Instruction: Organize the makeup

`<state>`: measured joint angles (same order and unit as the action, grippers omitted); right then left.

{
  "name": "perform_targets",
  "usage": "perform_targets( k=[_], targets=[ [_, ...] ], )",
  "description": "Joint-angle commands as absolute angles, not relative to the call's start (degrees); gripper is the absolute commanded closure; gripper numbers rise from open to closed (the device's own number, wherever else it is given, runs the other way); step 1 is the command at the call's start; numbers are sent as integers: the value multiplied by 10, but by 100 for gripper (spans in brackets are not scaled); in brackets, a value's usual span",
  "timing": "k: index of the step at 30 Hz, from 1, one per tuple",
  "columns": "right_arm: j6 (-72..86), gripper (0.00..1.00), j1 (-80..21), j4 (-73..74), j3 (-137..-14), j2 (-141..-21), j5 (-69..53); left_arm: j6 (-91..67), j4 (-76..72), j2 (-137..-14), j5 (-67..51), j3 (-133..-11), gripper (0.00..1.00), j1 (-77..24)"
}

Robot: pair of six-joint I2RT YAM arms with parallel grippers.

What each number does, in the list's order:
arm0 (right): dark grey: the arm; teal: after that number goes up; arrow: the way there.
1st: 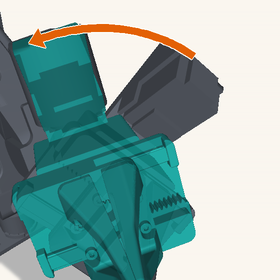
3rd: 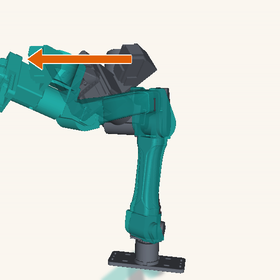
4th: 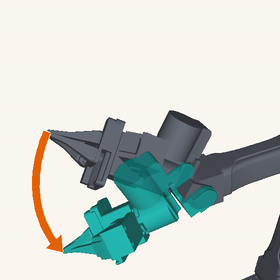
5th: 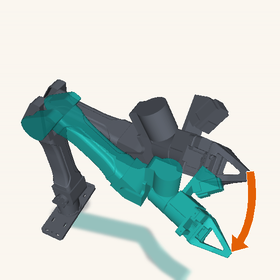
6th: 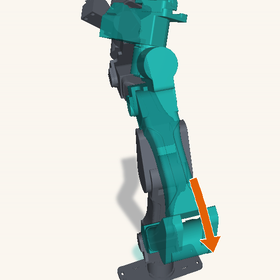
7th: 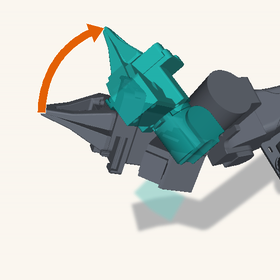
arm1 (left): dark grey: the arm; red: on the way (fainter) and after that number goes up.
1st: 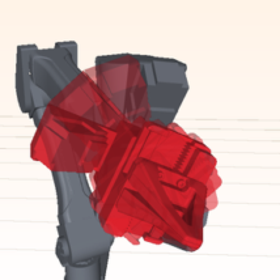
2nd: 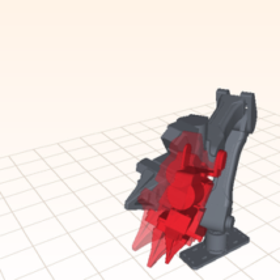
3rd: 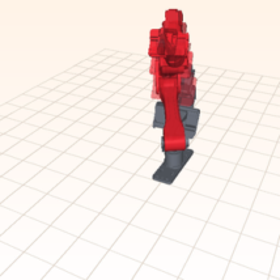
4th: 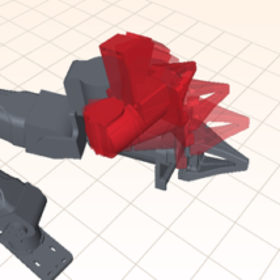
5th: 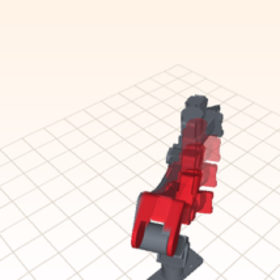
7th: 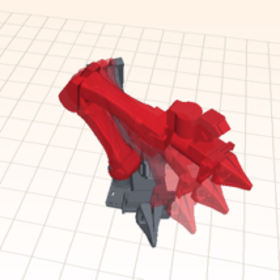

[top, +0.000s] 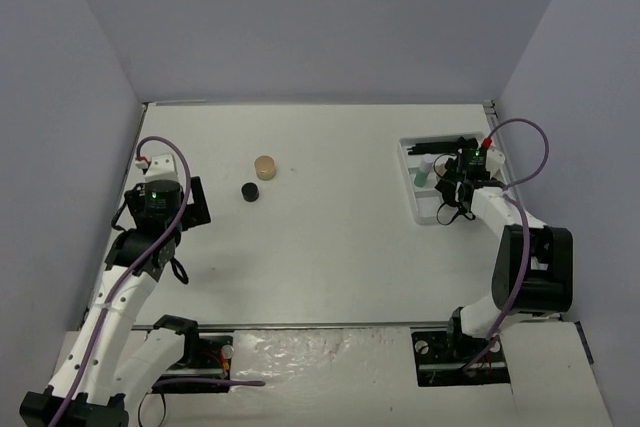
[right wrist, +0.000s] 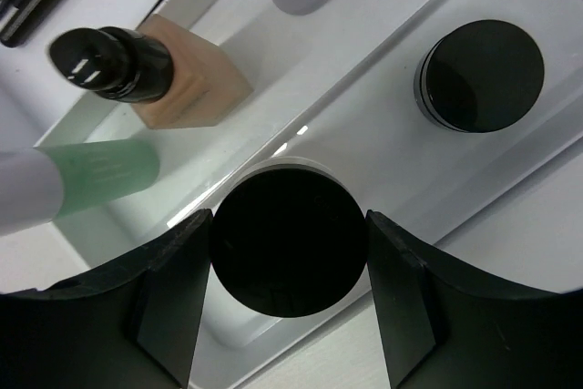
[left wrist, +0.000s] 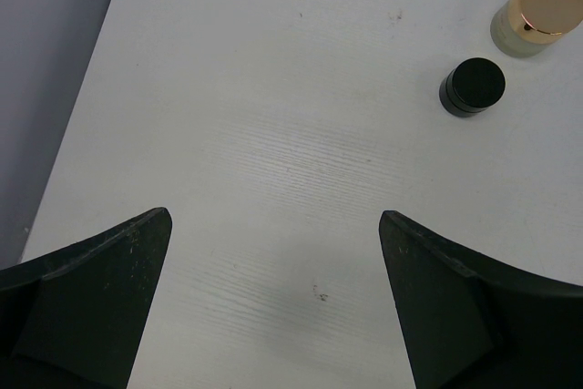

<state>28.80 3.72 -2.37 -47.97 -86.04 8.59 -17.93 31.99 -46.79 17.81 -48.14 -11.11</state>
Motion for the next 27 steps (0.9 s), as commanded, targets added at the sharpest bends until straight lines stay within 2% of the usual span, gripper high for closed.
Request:
perform_targets(
  k=[1,17,20,23,27],
  targets=[
    [307,100,46,-83,-492,-892,108,-167,285,-459,185,-500,3,-111],
    [309,100,105,-91,-508,-937,161,-165,285,-460,187,-498,3,-115],
    [307,86,110,-91,-515,-943,167,-166,284,-463,186,-498,3,-115],
    [307,60,109,-91,-523,-946,164,-165,282,-466,182,-498,3,-115],
    [309,40,108,-89,-523,-930,146,-165,279,-472,173,-497,3,-115]
  ],
)
